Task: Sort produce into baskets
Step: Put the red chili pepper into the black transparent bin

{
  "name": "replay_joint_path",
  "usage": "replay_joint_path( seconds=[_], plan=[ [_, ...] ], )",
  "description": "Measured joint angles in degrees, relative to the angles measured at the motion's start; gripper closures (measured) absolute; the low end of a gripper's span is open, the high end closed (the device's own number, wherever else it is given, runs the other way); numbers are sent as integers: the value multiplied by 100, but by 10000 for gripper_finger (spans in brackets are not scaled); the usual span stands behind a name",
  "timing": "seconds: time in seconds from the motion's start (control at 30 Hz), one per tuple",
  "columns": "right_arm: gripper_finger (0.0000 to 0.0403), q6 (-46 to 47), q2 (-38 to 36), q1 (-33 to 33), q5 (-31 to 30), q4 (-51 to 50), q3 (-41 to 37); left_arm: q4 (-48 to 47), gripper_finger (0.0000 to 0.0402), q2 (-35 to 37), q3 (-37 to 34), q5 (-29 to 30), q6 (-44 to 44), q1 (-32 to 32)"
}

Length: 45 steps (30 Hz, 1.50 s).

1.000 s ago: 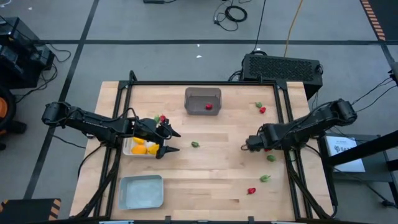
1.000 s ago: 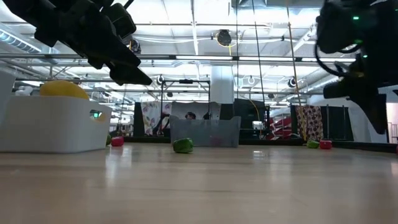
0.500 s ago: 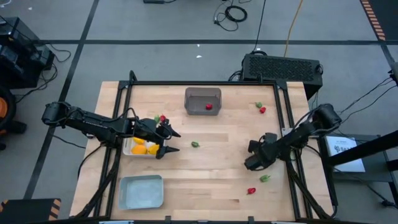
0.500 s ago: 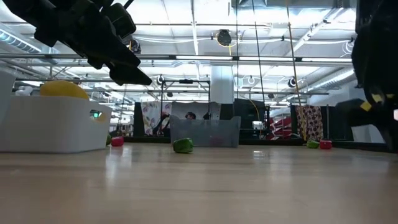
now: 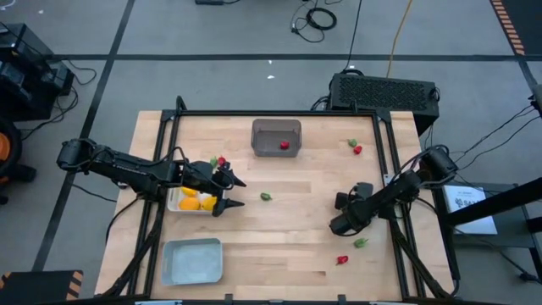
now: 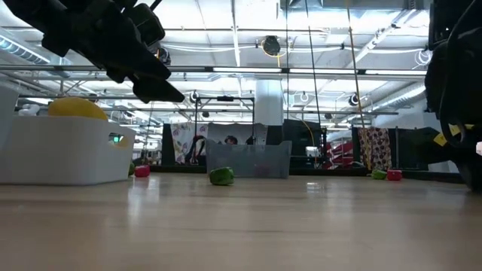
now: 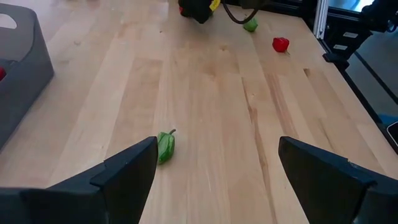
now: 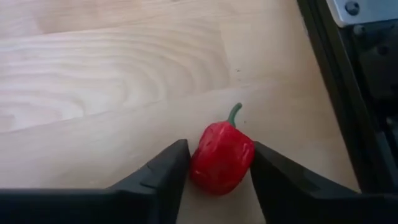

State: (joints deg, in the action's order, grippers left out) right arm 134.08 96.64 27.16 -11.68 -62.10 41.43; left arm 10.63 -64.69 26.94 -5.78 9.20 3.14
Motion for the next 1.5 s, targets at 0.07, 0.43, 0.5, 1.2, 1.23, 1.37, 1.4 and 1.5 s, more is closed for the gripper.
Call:
replay_joint_path(
  seconds=[0.07, 0.43, 0.5, 1.2, 1.23, 1.37, 1.4, 1.5],
  plan=[
    [264, -27, 0, -4, -6, 24, 2, 5, 61, 0, 0, 0, 1, 0],
    [344, -660, 33, -135, -645, -547, 935, 101, 61, 0, 0, 0, 1, 0],
    [343, -965, 29, -251, -960, -644, 1300, 101, 61, 0, 0, 0, 1, 0],
    [335, -7862, 13, -2799, -3155, 2538, 3289, 104, 61, 0, 0, 0, 97, 0],
    [335, -8205, 13, -2890, -3156, 2871, 3289, 101, 61, 0, 0, 0, 96, 0],
    [334, -9077, 13, -3207, -3154, 3819, 3289, 94, 61, 0, 0, 0, 73, 0],
    [334, -9214, 13, -3273, -3156, 3947, 3289, 92, 61, 0, 0, 0, 51, 0],
    [334, -9449, 13, -3453, -3154, 4086, 3289, 85, 61, 0, 0, 0, -58, 0]
  ],
)
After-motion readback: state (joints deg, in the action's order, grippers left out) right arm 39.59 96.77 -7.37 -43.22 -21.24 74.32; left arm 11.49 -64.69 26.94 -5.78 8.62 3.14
